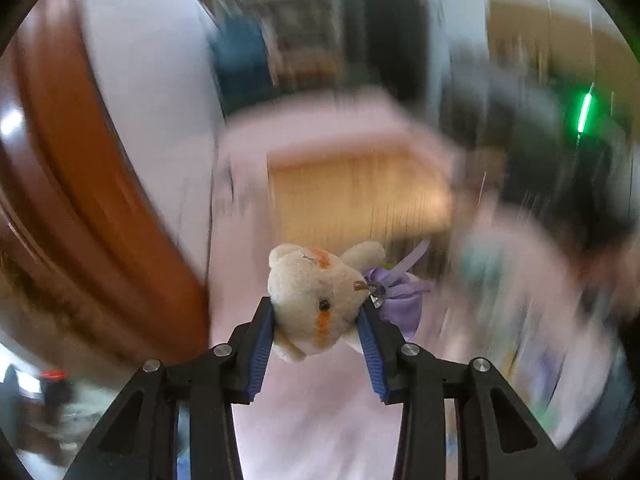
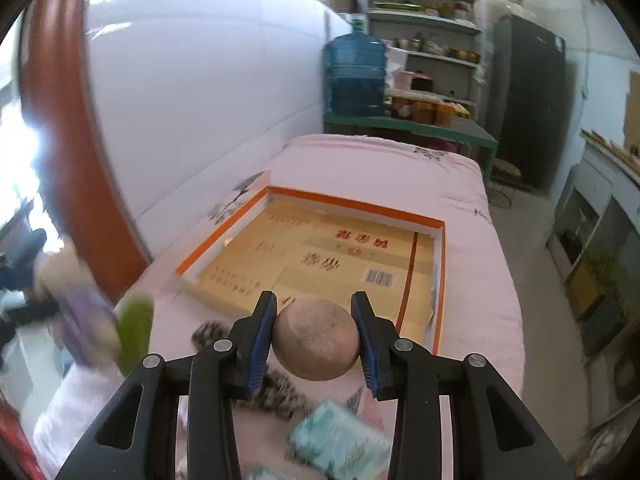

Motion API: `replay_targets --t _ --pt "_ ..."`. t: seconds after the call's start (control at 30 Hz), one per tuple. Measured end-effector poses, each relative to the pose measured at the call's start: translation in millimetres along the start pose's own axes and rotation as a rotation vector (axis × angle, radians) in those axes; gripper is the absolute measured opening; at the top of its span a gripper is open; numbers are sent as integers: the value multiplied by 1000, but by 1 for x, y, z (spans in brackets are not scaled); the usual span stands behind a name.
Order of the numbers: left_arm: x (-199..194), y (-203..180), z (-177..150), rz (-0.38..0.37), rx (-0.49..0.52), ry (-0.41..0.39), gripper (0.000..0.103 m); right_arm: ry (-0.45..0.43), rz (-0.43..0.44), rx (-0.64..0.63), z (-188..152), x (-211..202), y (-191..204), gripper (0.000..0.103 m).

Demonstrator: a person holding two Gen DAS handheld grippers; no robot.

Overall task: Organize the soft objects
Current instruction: 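Carry the bear and the ball with both grippers over the orange-rimmed box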

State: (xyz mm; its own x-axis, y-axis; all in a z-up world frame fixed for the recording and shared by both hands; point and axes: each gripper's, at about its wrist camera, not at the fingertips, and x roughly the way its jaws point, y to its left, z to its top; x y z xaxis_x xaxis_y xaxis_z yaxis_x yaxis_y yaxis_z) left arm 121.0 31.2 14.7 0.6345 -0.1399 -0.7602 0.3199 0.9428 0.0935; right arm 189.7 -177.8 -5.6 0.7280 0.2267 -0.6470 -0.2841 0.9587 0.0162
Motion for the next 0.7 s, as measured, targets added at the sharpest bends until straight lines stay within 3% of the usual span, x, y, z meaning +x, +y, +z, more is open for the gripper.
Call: replay_targets --t 0.1,0.27,0.3,0.4,0.53,0.7 --pt "23 5 -24 67 76 224 41 3 10 -42 -6 -10 13 40" --pt "17 19 -36 174 116 273 41 17 26 -57 -10 -11 22 40" --pt "13 24 -37 164 104 258 41 20 29 -53 -10 -10 22 40" --pt "-23 36 -23 24 -8 77 41 -4 55 -23 -8 -14 18 40" --pt "-42 36 10 -9 -129 -141 41 -17 31 25 0 -10 9 40" --pt "-10 23 48 -53 -246 -239 41 -11 -3 75 9 -1 -7 40"
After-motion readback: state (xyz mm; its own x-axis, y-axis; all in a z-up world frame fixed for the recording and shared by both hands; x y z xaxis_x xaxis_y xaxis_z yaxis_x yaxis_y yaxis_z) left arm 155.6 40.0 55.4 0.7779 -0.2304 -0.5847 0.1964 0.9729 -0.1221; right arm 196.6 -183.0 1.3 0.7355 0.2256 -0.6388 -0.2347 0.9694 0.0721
